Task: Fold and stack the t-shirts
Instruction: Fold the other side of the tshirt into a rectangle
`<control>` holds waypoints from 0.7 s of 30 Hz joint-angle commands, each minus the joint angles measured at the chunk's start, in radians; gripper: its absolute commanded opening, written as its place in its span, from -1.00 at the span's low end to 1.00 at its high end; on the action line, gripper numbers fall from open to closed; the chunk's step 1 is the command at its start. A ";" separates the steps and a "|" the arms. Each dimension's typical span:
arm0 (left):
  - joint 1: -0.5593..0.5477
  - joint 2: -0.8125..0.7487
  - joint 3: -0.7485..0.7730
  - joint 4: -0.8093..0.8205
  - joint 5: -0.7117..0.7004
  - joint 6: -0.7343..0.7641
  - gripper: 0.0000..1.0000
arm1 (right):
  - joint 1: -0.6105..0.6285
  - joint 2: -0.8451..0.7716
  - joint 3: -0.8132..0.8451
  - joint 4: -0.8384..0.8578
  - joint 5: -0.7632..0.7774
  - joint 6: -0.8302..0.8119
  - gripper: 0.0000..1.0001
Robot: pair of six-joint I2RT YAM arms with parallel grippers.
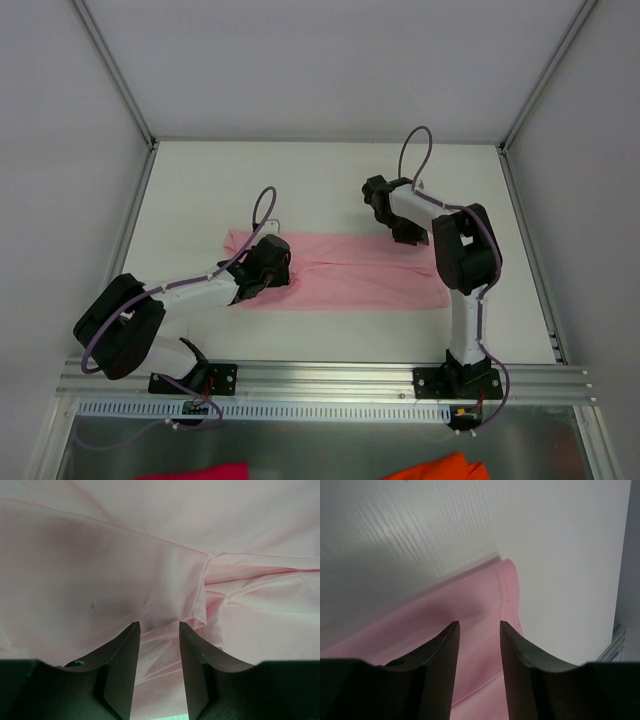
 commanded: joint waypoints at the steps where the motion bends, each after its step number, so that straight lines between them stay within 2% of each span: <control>1: -0.019 -0.040 -0.011 0.006 -0.021 -0.023 -0.25 | -0.007 0.051 0.131 -0.102 0.049 -0.007 -0.15; 4: -0.027 -0.047 -0.011 0.004 -0.029 -0.029 -0.25 | -0.016 0.131 0.268 -0.202 0.115 0.018 0.09; 6: -0.029 -0.052 -0.013 0.004 -0.032 -0.033 -0.25 | -0.036 0.178 0.354 -0.249 0.142 0.027 0.15; 11: -0.030 -0.035 -0.011 -0.020 -0.047 -0.036 -0.25 | -0.097 0.174 0.397 -0.282 0.167 0.116 0.17; 12: -0.030 -0.033 -0.011 -0.022 -0.049 -0.038 -0.25 | -0.100 0.154 0.356 -0.273 0.177 0.133 0.11; 13: -0.030 -0.033 -0.011 -0.020 -0.049 -0.038 -0.25 | -0.100 0.125 0.319 -0.256 0.182 0.145 -0.11; 15: -0.032 -0.029 -0.011 -0.014 -0.043 -0.033 -0.25 | -0.103 -0.007 0.213 -0.126 0.175 0.127 -0.26; 16: -0.032 -0.032 -0.013 -0.011 -0.041 -0.032 -0.25 | -0.106 -0.057 0.099 -0.071 0.127 0.113 -0.28; 17: -0.032 -0.033 -0.015 -0.008 -0.038 -0.030 -0.25 | -0.123 -0.151 0.051 -0.023 0.084 0.092 -0.27; 21: -0.036 -0.050 -0.022 -0.005 -0.021 -0.021 -0.26 | -0.198 -0.311 -0.121 0.182 -0.184 0.015 -0.23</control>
